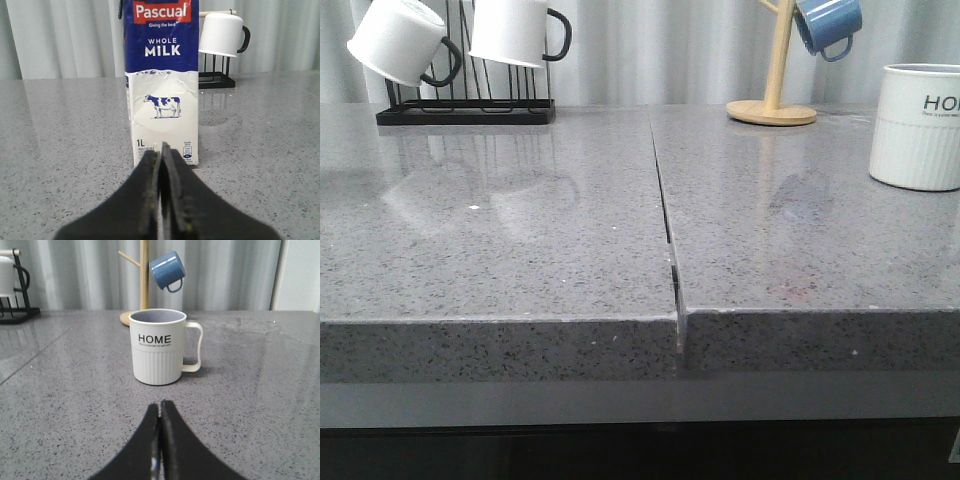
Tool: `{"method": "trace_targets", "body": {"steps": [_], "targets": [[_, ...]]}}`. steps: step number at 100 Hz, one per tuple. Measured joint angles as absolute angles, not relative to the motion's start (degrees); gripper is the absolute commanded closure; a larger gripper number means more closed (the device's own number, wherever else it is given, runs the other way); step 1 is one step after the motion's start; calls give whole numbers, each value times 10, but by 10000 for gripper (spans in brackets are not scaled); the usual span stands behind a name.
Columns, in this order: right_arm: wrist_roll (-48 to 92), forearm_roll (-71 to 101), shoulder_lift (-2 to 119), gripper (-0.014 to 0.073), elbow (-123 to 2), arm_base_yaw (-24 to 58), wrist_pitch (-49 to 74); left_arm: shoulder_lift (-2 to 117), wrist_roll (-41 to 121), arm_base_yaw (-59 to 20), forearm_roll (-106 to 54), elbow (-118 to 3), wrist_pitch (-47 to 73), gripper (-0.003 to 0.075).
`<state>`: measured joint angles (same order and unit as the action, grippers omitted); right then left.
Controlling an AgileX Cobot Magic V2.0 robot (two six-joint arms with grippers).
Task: Place milk next to cup
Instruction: 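Lower the right gripper around the handle of the white HOME mug, then grasp the mug handle with the right gripper and carry it toward the table center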
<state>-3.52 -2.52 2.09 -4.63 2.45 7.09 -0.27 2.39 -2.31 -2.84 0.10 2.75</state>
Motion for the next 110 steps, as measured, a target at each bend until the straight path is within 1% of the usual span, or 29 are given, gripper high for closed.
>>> {"method": "trace_targets", "body": {"steps": [23, 33, 40, 52, 55, 59, 62, 78, 91, 110], "targets": [[-35, -33, 161, 662, -121, 25, 74, -3, 24, -23, -28, 1, 27, 741], [-35, -34, 223, 634, -136, 25, 48, -3, 24, -23, -28, 1, 27, 741], [-35, -34, 271, 546, -139, 25, 9, -3, 24, -23, -28, 1, 27, 741], [-35, -30, 356, 305, -140, 13, -78, -3, 24, -23, -28, 1, 27, 741], [-35, -23, 375, 258, -140, 9, -94, -3, 24, -23, -28, 1, 27, 741], [-35, -11, 406, 210, -141, -1, -128, -3, 24, -23, -28, 1, 27, 741], [-35, -3, 426, 193, -142, -8, -149, -3, 24, -23, -28, 1, 27, 741], [-35, 25, 555, 190, -146, -45, -273, -3, 24, -23, -28, 1, 27, 741], [-35, 29, 665, 190, -170, -55, -359, -3, 24, -23, -28, 1, 27, 741], [-35, -3, 794, 190, -230, -56, -420, -3, 24, -23, -28, 1, 27, 741]]}}
